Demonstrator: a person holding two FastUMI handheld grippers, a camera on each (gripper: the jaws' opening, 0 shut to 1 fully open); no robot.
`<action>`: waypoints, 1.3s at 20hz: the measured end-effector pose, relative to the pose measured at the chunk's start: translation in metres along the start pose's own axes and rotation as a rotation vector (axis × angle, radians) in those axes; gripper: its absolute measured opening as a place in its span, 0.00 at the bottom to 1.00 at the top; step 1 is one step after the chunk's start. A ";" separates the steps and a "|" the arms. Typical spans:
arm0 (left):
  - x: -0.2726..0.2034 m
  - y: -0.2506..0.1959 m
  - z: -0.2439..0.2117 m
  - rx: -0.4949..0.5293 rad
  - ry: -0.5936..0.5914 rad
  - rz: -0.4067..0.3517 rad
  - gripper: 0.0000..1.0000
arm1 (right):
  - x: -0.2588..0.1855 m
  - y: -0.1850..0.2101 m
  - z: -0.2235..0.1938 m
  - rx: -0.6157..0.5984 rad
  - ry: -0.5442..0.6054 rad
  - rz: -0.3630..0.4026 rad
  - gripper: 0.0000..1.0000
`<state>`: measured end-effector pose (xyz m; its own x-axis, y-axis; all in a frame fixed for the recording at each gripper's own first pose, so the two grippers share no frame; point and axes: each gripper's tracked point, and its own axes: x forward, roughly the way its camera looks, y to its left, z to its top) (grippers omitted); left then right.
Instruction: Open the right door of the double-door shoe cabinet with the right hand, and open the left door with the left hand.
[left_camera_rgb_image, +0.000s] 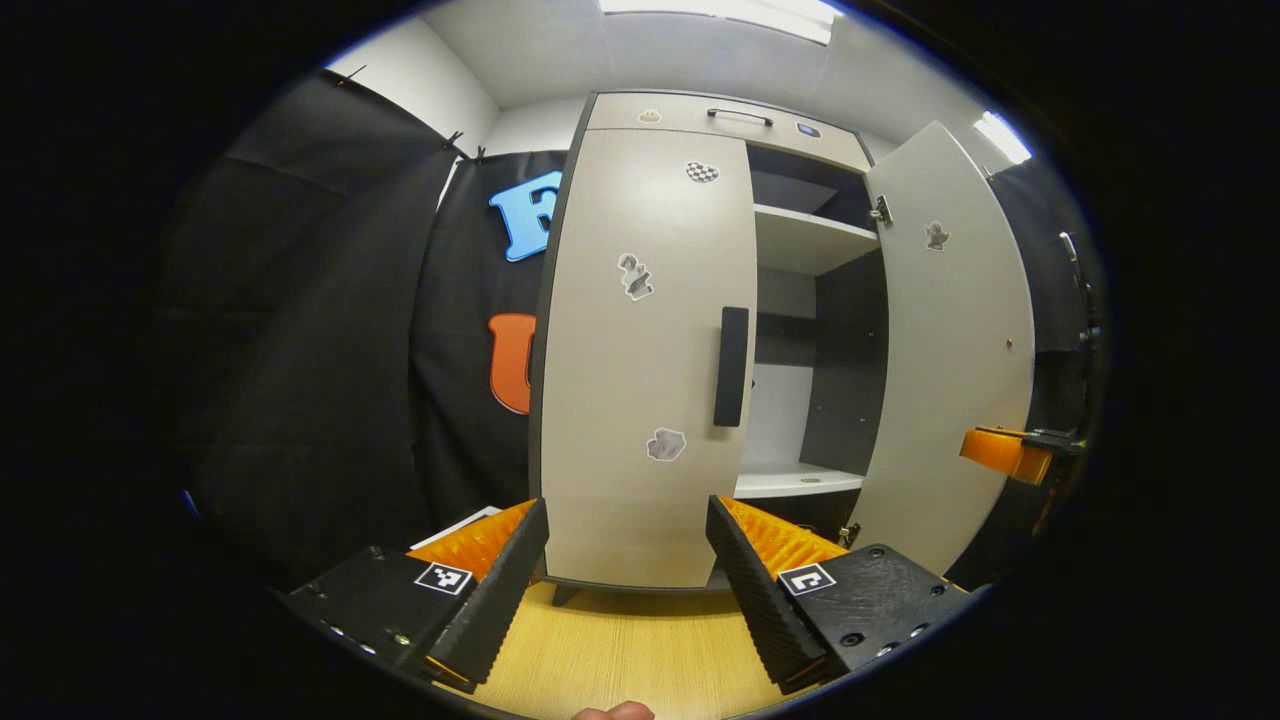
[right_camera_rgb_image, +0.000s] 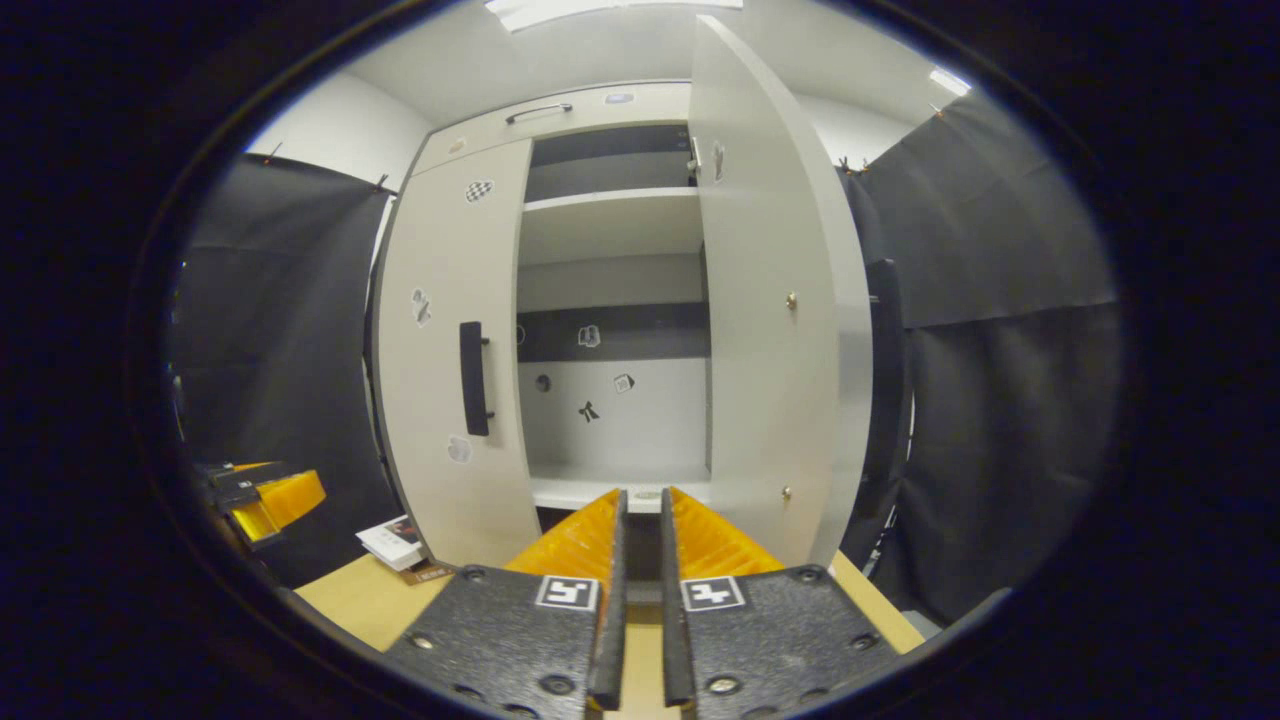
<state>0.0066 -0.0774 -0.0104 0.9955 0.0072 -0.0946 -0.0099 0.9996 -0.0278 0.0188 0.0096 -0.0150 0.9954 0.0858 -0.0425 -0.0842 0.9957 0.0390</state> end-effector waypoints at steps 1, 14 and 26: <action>0.001 -0.003 0.000 0.003 -0.002 -0.009 0.95 | 0.001 -0.004 -0.003 -0.002 0.000 -0.024 0.36; 0.114 -0.084 0.079 0.068 -0.088 -0.140 0.95 | -0.006 -0.002 -0.004 -0.025 -0.002 0.008 0.87; 0.221 -0.107 0.068 0.049 -0.011 -0.120 0.95 | -0.006 -0.001 -0.007 -0.029 0.001 0.046 0.87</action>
<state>0.2341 -0.1811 0.0393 0.9902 -0.1122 -0.0831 0.1135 0.9935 0.0104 0.0123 0.0080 -0.0222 0.9904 0.1315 -0.0423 -0.1312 0.9913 0.0116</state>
